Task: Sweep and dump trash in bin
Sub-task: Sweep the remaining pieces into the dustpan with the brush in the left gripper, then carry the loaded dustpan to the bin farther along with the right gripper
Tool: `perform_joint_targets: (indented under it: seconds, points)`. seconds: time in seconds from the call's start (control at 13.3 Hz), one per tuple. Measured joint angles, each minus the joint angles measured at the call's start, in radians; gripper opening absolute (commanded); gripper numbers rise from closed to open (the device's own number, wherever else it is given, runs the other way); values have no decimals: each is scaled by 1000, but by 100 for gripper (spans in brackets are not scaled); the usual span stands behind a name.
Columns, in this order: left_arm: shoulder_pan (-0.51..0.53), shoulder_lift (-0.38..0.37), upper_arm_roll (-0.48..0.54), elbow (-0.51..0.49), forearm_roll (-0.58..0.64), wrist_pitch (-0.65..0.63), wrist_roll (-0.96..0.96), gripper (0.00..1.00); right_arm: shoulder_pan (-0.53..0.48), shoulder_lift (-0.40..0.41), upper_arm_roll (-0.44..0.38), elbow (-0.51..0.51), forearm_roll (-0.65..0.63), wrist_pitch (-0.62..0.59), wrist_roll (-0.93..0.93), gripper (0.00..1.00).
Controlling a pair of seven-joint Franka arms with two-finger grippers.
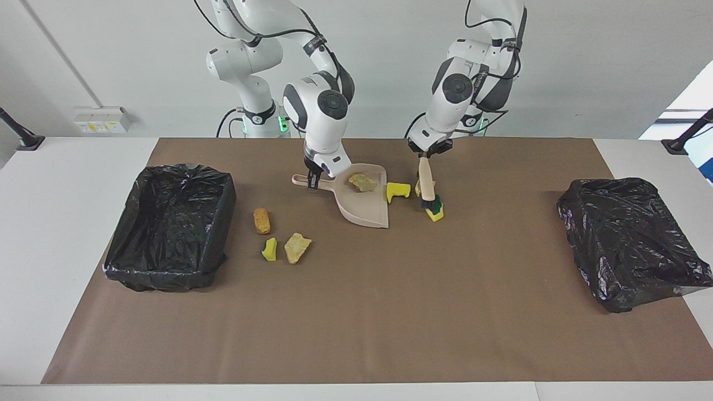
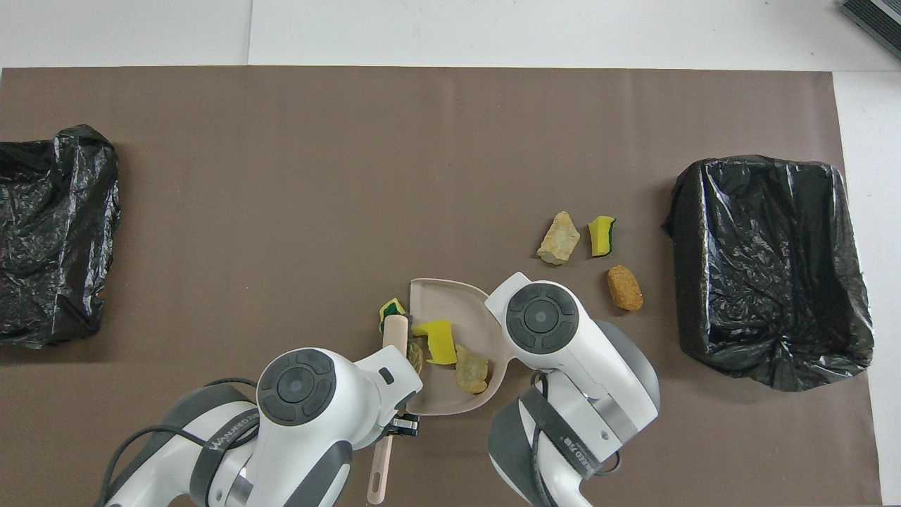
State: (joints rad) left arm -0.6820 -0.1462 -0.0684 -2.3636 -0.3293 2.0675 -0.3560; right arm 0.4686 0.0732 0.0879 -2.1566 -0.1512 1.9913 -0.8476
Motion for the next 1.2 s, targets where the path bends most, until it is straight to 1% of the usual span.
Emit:
perform_joint_targets:
  seconds: [0.23, 0.38, 0.6, 0.98, 1.2]
  points:
    - [-59, 30, -1, 57, -77, 16, 55, 0, 0, 0, 0, 0, 0, 0, 0, 0]
    - [-73, 42, -1, 77, -119, 45, 81, 0, 0, 0, 0, 0, 0, 0, 0, 0]
    - [-82, 52, -1, 85, -146, 46, 82, 0, 0, 0, 0, 0, 0, 0, 0, 0]
    - [-191, 42, -2, 84, -156, -22, -57, 0, -1, -2, 0, -3, 0, 0, 11, 0]
    - [-264, 16, -4, 73, -156, -48, -128, 0, -1, -2, 0, -3, 2, -3, 16, 0]
